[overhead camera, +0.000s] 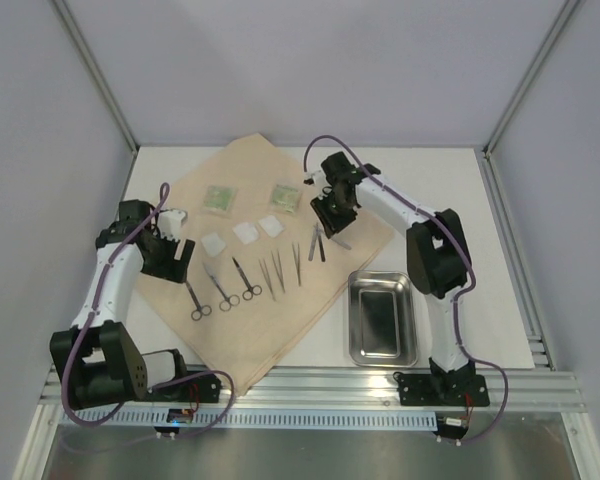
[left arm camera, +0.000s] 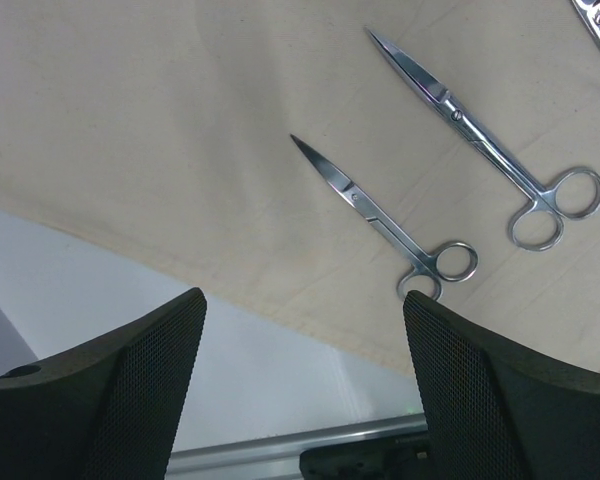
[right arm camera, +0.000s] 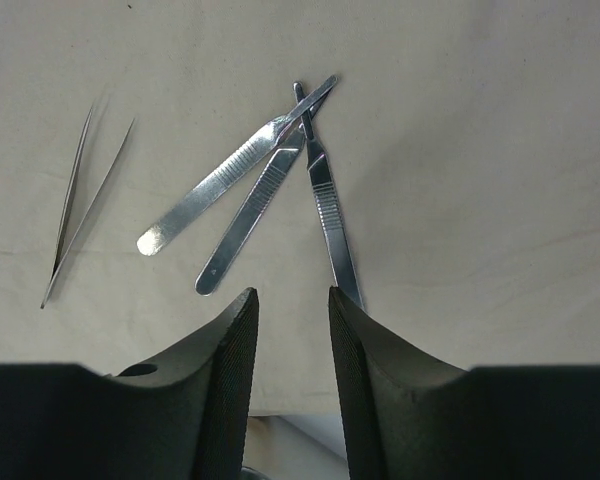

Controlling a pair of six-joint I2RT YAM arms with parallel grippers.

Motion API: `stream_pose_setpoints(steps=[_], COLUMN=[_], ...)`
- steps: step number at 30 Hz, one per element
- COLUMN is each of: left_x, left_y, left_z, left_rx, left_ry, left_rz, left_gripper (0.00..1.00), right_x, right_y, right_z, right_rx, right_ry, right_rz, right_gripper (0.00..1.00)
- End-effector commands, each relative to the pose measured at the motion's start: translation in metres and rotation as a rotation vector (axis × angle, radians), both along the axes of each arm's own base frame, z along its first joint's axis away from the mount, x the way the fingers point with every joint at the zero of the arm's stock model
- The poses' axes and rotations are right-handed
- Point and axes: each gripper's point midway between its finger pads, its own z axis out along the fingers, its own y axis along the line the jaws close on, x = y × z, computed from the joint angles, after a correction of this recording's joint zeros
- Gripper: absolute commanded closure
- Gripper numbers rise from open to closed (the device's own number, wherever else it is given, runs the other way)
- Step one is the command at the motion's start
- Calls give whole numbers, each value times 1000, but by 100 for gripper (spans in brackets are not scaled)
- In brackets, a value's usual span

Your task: Prepare the surgical pack

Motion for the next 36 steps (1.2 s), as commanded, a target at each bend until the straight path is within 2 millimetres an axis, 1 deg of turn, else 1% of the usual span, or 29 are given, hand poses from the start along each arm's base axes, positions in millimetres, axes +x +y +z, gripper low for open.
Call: stream_pose_setpoints(steps=[1, 2, 3, 6, 8, 12, 14, 16, 19, 20, 21, 22, 23, 24, 25, 26, 27, 28, 30, 33, 36], left_x=[7, 7, 8, 9, 9, 9, 8, 9, 10, 9, 9, 9, 9, 9, 9, 10, 10, 11, 11, 13, 14], left_y=[1, 0, 0, -1, -1, -2, -1, -1, -1, -1, -1, -1, -1, -2, -2, -2, -2, -2, -2, -1, -1], left_z=[3, 2, 2, 2, 2, 1, 1, 0, -1, -2, -2, -2, -2, -2, -2, -2, -1, -1, 0, 1, 1], left_rx=[-12, -15, -16, -23, -24, -25, -21, -21, -24, -24, -24, -25, -24, -27, -28, -27, -26, -27, -27, -25, -25], left_ry=[-22, -20, -26, -30, -30, -30, -31, -32, -30, -27, -25, -25, -27, -24, -28, -30, -35, -38, -41, -48, -54], left_rz=[16, 18, 19, 17, 20, 13, 13, 11, 10, 10, 9, 10, 9, 8, 7, 10, 10, 8, 11, 12, 14], left_gripper=[10, 9, 10, 10, 10, 10, 10, 10, 10, 10, 10, 10, 10, 10, 10, 10, 10, 10, 10, 10, 10], right_x=[10, 10, 10, 14, 19, 20, 17, 17, 28, 35, 38, 40, 42, 35, 32, 34, 30, 33, 29, 24, 21], right_y=[9, 9, 8, 5, 1, -1, 0, 4, 0, -8, -8, -8, -3, 2, 7, 18, 17, 19, 29, 43, 52], right_z=[-3, -6, -14, -24, -27, -32, -28, -17, 3, 9, 19, 24, 28, 27, 26, 33, 24, 25, 22, 16, 10], right_rx=[6, 3, -7, -35, -57, -77, -81, -67, -83, -110, -101, -99, -56, -36, -19, 28, 23, 32, 66, 84, 62], right_ry=[-19, -15, -2, -4, -23, -11, -3, -23, -88, -123, -147, -162, -170, -166, -170, -198, -188, -214, -203, -195, -207], right_rz=[42, 40, 41, 18, 8, 4, -2, -9, -79, -148, -188, -215, -315, -333, -356, -412, -445, -495, -567, -599, -605], right_gripper=[62, 62, 61, 62, 61, 62, 62, 61, 60, 60, 60, 60, 60, 59, 59, 59, 59, 59, 62, 62, 62])
